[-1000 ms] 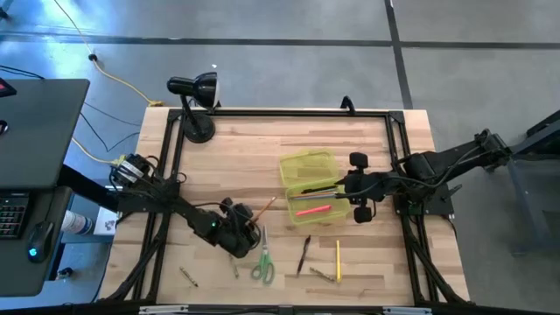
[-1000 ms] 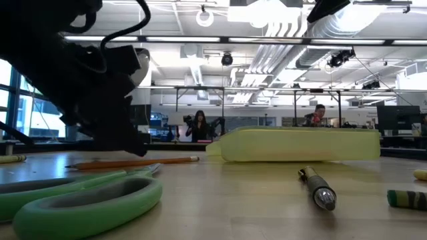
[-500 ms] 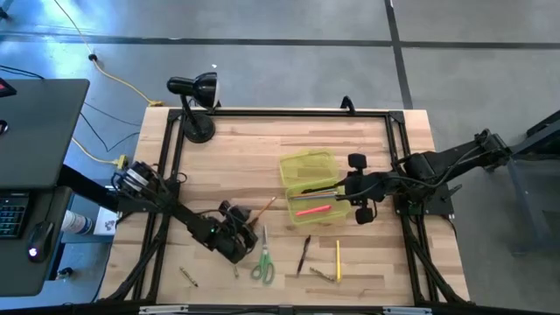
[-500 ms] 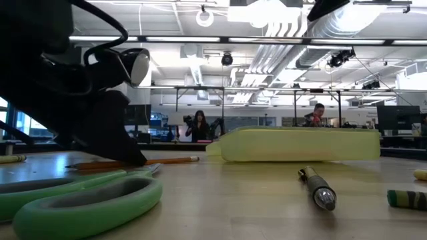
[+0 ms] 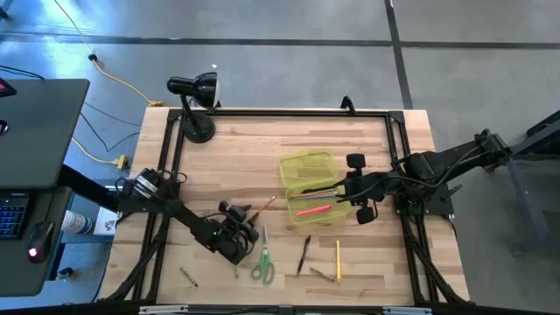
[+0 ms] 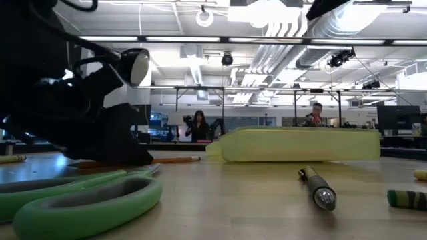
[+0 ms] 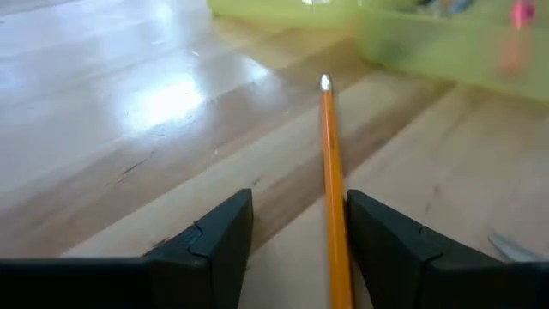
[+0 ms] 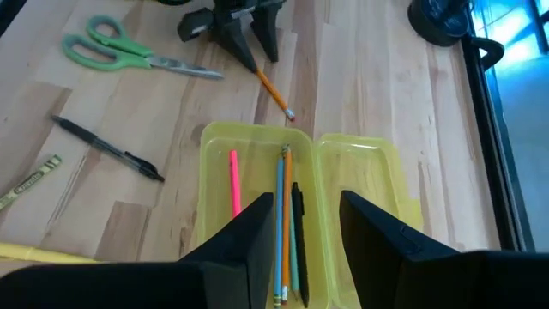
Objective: Pick & place school supplies into a supply box
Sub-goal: Put the orange pencil into the yellow supply box, then put the yellow pen into the yellow supply box
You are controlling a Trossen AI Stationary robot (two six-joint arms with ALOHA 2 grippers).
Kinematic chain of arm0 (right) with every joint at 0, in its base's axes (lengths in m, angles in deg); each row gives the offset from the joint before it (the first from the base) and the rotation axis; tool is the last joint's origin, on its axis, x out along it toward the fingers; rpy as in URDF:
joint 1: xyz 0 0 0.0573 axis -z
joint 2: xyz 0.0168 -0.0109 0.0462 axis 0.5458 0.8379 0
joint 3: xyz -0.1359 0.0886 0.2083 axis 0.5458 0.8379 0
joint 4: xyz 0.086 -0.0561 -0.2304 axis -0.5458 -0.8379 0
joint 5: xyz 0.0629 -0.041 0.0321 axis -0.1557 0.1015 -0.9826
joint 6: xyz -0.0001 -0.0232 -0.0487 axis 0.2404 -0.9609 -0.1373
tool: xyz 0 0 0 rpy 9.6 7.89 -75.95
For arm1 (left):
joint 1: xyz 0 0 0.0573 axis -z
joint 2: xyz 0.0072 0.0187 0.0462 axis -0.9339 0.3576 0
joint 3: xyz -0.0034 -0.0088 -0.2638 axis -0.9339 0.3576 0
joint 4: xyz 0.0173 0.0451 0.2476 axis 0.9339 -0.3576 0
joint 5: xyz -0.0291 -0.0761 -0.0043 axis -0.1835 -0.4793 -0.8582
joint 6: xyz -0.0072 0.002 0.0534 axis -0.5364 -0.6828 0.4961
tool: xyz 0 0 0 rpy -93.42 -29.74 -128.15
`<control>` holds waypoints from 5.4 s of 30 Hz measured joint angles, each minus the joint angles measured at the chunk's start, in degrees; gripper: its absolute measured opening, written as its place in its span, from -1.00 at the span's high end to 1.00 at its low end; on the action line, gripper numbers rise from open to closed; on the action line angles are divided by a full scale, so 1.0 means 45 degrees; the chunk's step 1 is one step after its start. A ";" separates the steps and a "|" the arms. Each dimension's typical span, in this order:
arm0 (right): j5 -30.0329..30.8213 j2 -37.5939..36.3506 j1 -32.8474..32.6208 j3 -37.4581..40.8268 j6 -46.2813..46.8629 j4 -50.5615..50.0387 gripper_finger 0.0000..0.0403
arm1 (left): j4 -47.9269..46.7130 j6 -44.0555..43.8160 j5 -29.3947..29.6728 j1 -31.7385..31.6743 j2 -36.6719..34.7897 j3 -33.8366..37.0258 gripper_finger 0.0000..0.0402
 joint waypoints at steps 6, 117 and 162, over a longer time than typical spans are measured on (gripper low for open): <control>-0.0602 0.0000 0.0000 0.0004 -0.0260 0.0007 0.44 | 0.2078 0.0385 0.2125 0.0152 0.1743 -0.0467 -0.11; -0.2381 0.0000 -0.0010 0.0002 -0.0154 -0.0353 0.44 | -0.4353 -0.3241 0.2841 -0.0858 -0.1137 -0.1696 0.85; -0.2332 -0.0005 -0.0010 0.0000 0.1667 -0.2048 0.44 | -0.1198 0.9892 -0.8453 -0.4672 -0.0420 -0.6841 0.49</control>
